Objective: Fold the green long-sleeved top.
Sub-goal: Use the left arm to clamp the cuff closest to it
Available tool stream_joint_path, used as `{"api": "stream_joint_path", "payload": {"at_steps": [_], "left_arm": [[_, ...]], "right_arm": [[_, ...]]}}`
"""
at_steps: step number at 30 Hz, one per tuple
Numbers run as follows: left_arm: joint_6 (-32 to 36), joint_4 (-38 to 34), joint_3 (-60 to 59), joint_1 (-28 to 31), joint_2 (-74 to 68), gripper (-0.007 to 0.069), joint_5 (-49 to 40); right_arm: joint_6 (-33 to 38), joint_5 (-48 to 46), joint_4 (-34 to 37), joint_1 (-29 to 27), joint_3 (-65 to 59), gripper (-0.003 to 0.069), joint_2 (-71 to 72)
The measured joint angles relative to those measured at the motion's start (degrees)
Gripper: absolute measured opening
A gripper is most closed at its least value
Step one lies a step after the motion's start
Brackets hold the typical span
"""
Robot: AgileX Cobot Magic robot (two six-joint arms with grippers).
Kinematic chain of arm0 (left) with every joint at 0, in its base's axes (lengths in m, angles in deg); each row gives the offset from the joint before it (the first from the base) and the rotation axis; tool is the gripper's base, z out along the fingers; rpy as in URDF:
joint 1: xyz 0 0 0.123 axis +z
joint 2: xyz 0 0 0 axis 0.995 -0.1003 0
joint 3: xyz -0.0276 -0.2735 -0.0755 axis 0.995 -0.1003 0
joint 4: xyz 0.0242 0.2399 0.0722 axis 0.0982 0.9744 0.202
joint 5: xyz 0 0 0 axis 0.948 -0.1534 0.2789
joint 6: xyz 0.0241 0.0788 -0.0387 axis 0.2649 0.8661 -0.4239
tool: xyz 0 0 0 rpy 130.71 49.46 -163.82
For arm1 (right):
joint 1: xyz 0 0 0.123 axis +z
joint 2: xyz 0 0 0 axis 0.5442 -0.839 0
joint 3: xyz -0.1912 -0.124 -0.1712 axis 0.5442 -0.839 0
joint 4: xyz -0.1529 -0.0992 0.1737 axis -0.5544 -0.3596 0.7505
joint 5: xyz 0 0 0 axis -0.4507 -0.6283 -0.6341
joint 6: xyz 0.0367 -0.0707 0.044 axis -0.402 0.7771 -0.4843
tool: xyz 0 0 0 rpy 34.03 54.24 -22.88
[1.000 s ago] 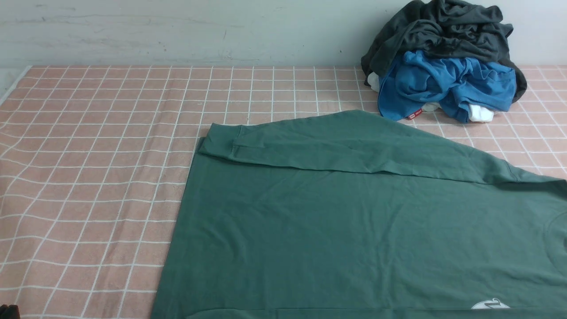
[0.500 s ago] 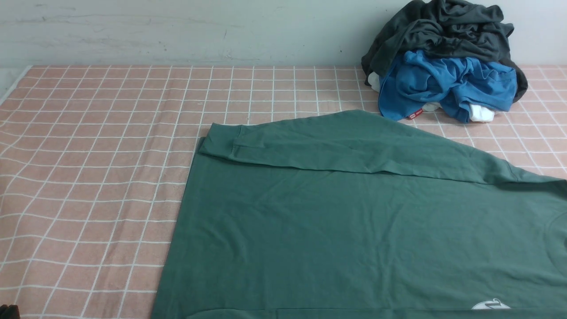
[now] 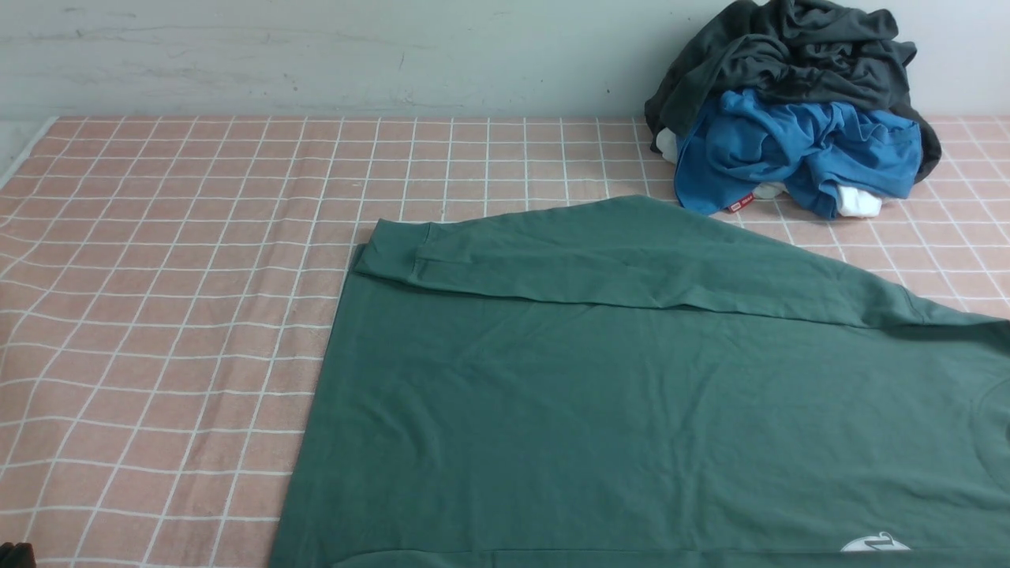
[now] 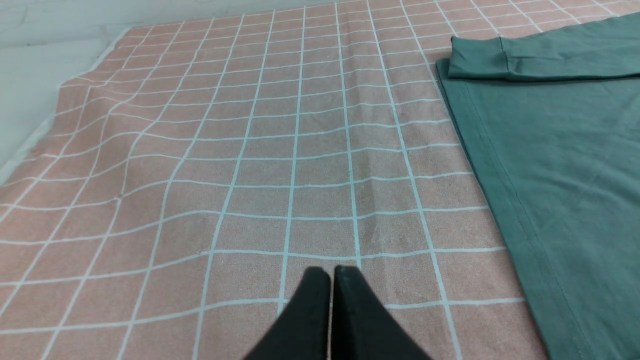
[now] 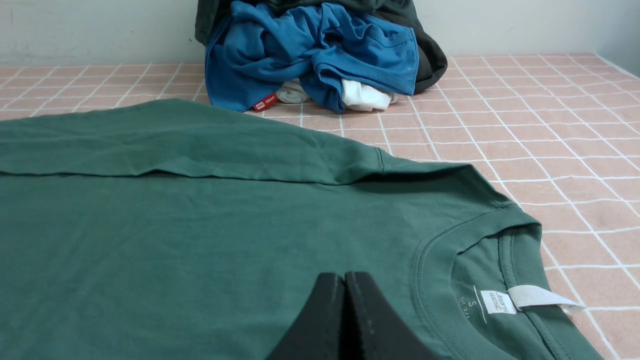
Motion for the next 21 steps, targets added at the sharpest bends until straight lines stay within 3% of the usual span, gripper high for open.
{"api": "stream_joint_path", "payload": {"at_steps": [21], "left_arm": [[0.0, 0.0, 0.0, 0.0, 0.0, -0.0003, 0.0]], "right_arm": [[-1.1, 0.0, 0.1, 0.0, 0.0, -0.0014, 0.0]]}}
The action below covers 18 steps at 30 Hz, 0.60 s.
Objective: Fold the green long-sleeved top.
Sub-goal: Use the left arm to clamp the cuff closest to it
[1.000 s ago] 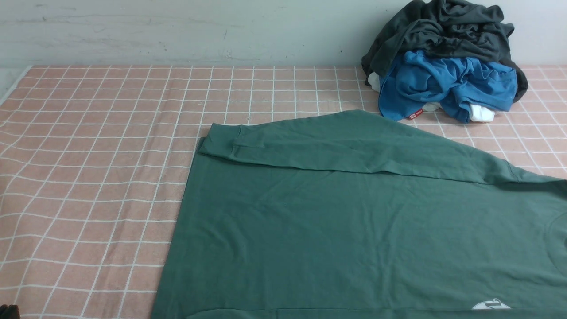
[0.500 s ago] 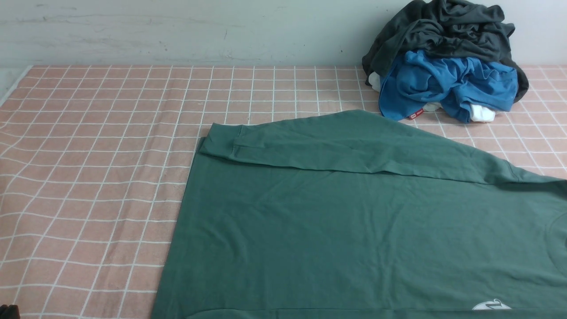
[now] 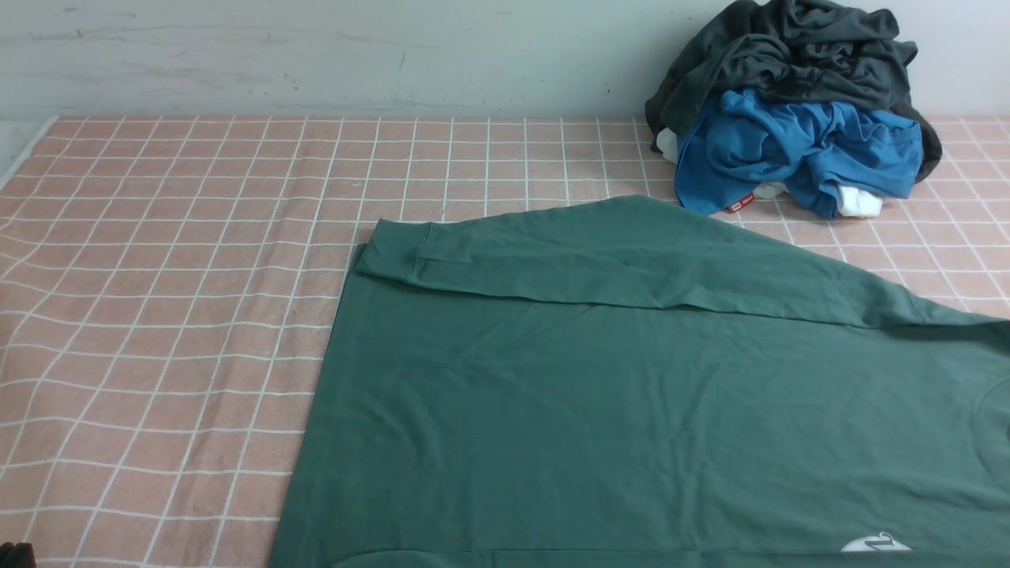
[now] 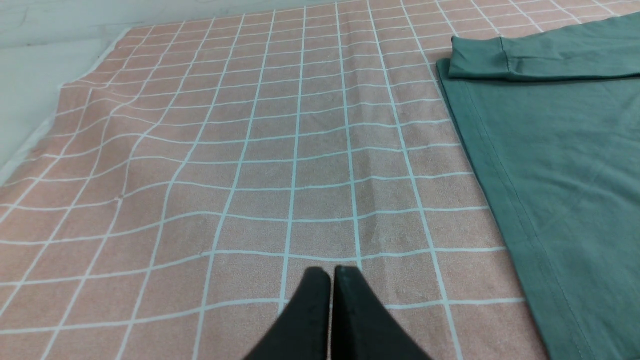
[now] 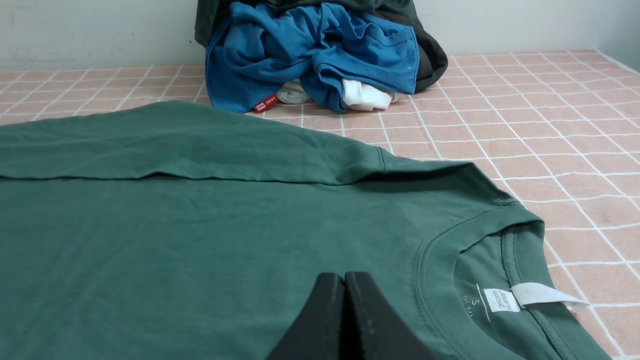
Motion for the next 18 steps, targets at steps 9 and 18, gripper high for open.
{"api": "stream_joint_path", "payload": {"at_steps": [9, 18], "left_arm": [[-0.2, 0.0, 0.0, 0.0, 0.0, -0.0003, 0.0], [-13.5, -23.8, -0.4, 0.0, 0.0, -0.0003, 0.0]], "right_arm": [[-0.7, 0.0, 0.0, 0.0, 0.0, -0.0014, 0.0], [-1.1, -0.1, 11.9, 0.0, 0.0, -0.0014, 0.0]]}}
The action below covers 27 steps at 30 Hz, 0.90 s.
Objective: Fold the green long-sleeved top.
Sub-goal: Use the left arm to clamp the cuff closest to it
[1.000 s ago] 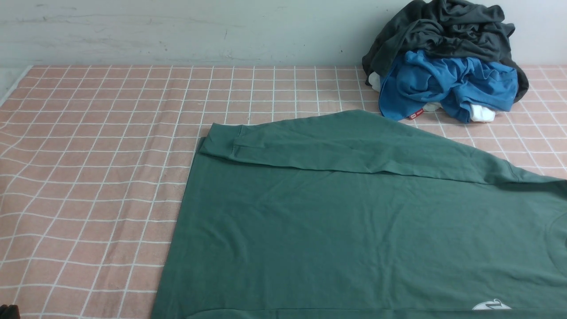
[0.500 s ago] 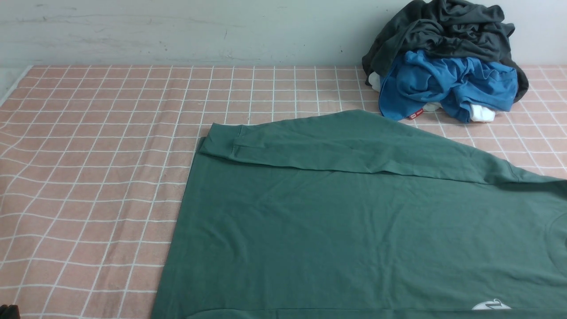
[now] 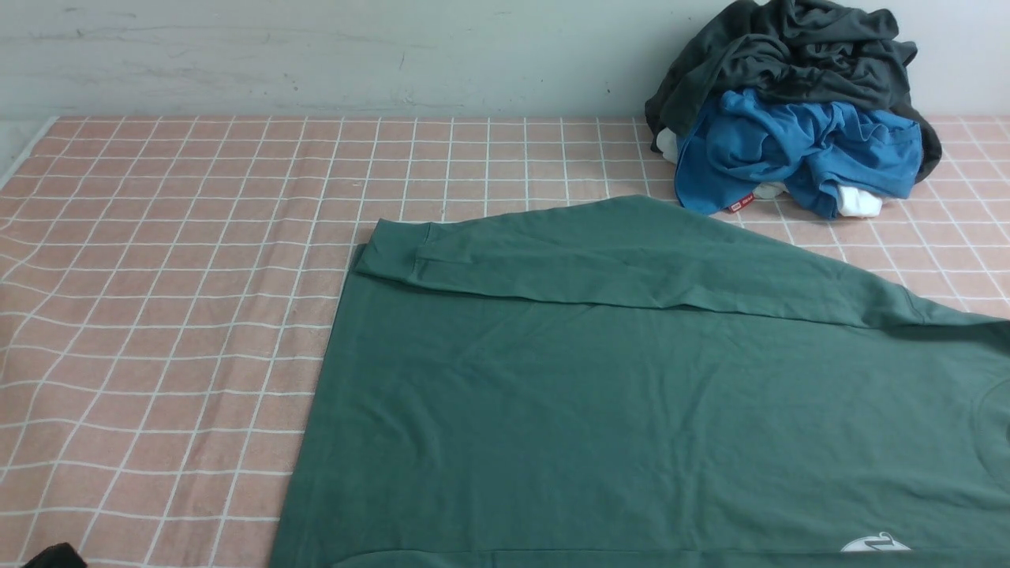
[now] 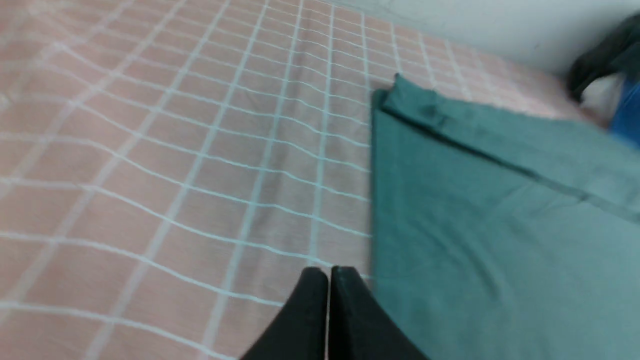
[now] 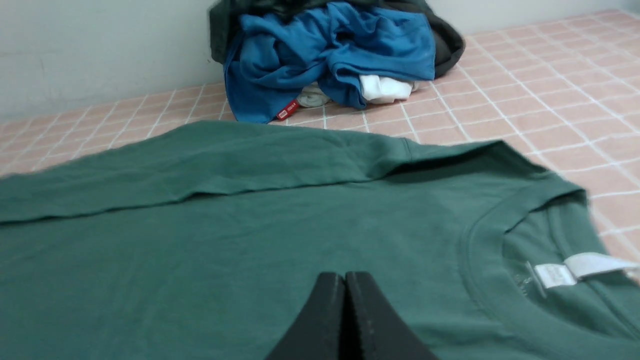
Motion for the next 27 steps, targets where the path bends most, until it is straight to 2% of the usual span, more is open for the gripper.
{"api": "stream_joint_path", "payload": {"at_steps": [1, 2, 4, 5, 6, 7, 8, 9, 10, 11, 13, 17, 18, 21, 23, 24, 25, 27], "left_arm": [[-0.4, -0.9, -0.1, 0.0, 0.0, -0.0003, -0.1], [-4.2, -9.9, -0.1, 0.0, 0.0, -0.0003, -0.1], [-5.8, -16.0, -0.1, 0.0, 0.0, -0.0003, 0.0], [-6.0, -17.2, -0.1, 0.0, 0.0, -0.0003, 0.0], [-6.2, -21.0, -0.1, 0.0, 0.0, -0.0003, 0.0], [-6.2, -21.9, -0.1, 0.0, 0.0, -0.0003, 0.0], [-6.2, -23.1, -0.1, 0.0, 0.0, -0.0003, 0.2], [-6.2, -23.2, -0.1, 0.0, 0.0, -0.0003, 0.3], [-6.2, -24.1, -0.1, 0.0, 0.0, -0.0003, 0.9], [-6.2, -24.1, -0.1, 0.0, 0.0, -0.0003, 1.1], [-5.3, -24.6, -0.1, 0.0, 0.0, -0.0003, 2.3], [-0.6, -24.8, 0.2, 0.0, 0.0, -0.0003, 2.8], [4.6, -24.8, 1.7, 0.0, 0.0, -0.0003, 2.2], [13.5, -24.8, 5.9, 0.0, -0.1, -0.0003, 0.3], [20.5, -24.5, 9.8, 0.0, -3.1, -0.0003, -2.4], [21.0, -24.4, 10.2, 0.0, -3.1, -0.0003, -2.7], [24.4, -22.5, 14.0, 0.0, -8.4, -0.0003, -5.5], [27.2, -18.2, 18.5, 0.0, -15.2, -0.0003, -8.2]], "right_arm": [[-0.1, -0.1, 1.3, 0.0, 0.0, -0.0014, 0.0], [-0.1, -0.2, 7.4, 0.0, 0.0, -0.0014, 0.0], [-0.2, -0.4, 16.3, 0.0, -0.1, -0.0014, 0.0], [-0.2, -0.4, 17.2, 0.0, -0.1, -0.0014, 0.0], [-0.5, -0.7, 25.1, 0.0, -0.1, -0.0014, 0.0], [-0.5, -0.4, 28.1, 0.0, 0.0, -0.0014, 0.0], [-0.6, -0.3, 34.0, 0.0, 0.0, -0.0014, 0.0], [-0.6, -0.2, 35.9, 0.0, 0.0, -0.0014, 0.0], [-0.7, 0.1, 42.8, 0.0, 0.1, -0.0014, 0.0], [-0.7, 0.1, 42.8, 0.0, 0.1, -0.0014, 0.0], [-0.5, 0.2, 49.4, 0.0, 0.0, -0.0014, 0.0], [0.0, 0.4, 51.4, 0.0, 0.0, -0.0014, 0.0], [1.7, 0.4, 51.8, 0.0, 0.0, -0.0014, 0.0], [9.7, -0.7, 50.8, 0.0, 0.1, -0.0014, 0.0], [17.7, -2.9, 48.2, 0.0, 1.7, -0.0014, -0.1], [19.2, -3.1, 47.9, 0.0, 2.3, -0.0014, -0.1], [23.6, -3.5, 45.1, 0.0, 5.5, -0.0014, -1.9], [27.9, -3.5, 40.5, 0.0, 10.6, -0.0014, -7.0]]}}
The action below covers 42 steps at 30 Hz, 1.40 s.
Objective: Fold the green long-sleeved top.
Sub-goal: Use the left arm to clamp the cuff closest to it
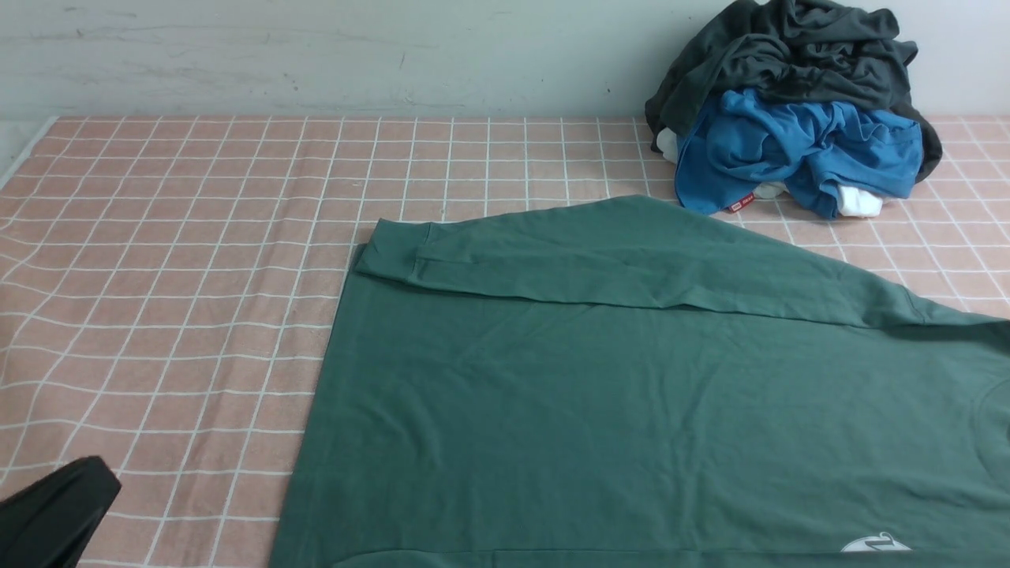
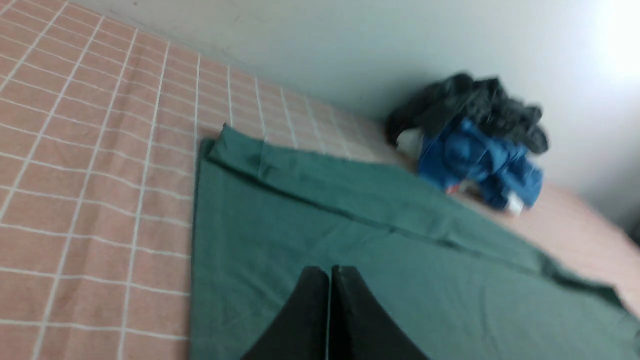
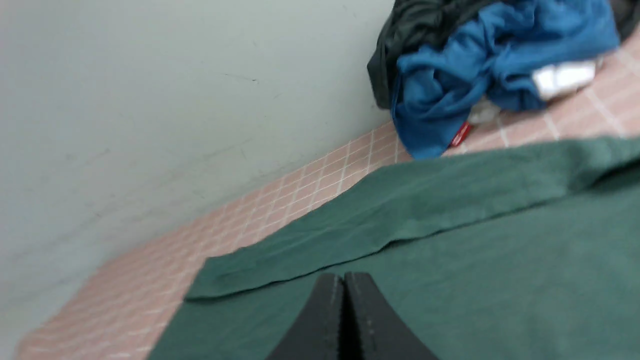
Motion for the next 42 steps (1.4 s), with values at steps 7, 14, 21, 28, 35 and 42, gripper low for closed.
{"api": "stream_joint_path", "payload": {"at_steps": [7, 14, 21, 28, 35, 42], "left_arm": [[3.5, 20.3, 22.4, -0.6, -26.8, -0.0003, -19.5], [1.2, 31.2, 29.1, -14.1, -42.5, 0.0012, -30.5], [1.1, 34.1, 29.1, -27.7, -55.3, 0.0125, -32.4], [1.1, 35.0, 29.4, -30.4, -69.8, 0.0335, -23.5], [1.2, 35.7, 29.4, -30.4, -77.7, 0.0367, -13.9], [1.4, 35.7, 29.4, -30.4, -79.6, 0.0291, -12.8]], "right_arm": [[4.8, -15.9, -18.7, 0.4, 23.2, -0.0014, -25.8], [1.7, -39.6, -25.5, 10.2, 35.7, -0.0014, -41.0], [-2.8, -47.2, -35.1, 18.6, 35.1, -0.0014, -44.6], [-4.8, -47.4, -38.8, 19.3, 34.6, -0.0014, -44.6], [-4.8, -46.1, -38.8, 19.3, 34.6, -0.0014, -44.6], [-4.8, -45.0, -38.9, 19.3, 34.6, -0.0014, -44.6]]}}
